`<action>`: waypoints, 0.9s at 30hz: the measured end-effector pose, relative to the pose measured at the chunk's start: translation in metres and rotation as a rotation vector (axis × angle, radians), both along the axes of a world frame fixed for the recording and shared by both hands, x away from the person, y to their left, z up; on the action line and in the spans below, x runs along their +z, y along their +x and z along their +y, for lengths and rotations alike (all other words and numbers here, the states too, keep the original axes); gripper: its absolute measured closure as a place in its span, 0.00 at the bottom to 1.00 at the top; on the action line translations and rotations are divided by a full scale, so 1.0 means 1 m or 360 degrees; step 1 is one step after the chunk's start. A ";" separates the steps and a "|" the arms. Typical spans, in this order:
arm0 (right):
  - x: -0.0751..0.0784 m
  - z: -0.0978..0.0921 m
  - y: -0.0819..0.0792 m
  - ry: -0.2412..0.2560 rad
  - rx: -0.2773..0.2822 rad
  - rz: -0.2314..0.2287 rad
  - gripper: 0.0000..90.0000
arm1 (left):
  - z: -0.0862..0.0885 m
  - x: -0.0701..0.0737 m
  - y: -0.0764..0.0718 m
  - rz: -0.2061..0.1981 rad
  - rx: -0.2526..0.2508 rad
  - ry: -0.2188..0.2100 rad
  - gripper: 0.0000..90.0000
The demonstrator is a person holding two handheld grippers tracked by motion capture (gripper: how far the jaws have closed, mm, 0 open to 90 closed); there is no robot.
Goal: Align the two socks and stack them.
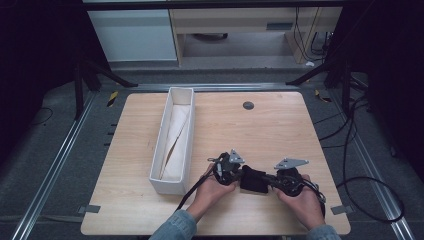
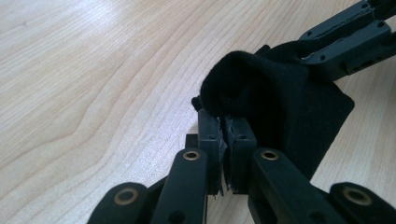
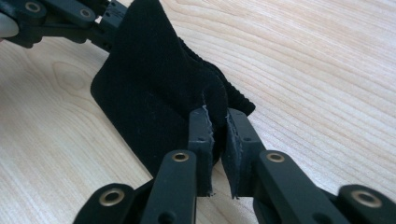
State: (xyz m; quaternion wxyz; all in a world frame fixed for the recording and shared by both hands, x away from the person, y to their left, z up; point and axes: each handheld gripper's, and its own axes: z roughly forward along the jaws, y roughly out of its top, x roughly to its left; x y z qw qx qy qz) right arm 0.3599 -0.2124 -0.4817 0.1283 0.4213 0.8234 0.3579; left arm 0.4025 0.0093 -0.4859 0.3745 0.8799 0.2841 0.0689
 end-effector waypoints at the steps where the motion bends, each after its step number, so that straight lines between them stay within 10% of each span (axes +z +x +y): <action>1: 0.000 0.000 0.000 0.0006 -0.0004 0.0006 0.92 | 0.000 0.000 0.000 0.0001 -0.0001 -0.0001 0.97; 27: -0.003 -0.009 0.000 -0.0014 -0.0043 0.0004 0.94 | -0.009 -0.007 -0.007 -0.0003 0.0006 -0.0017 0.97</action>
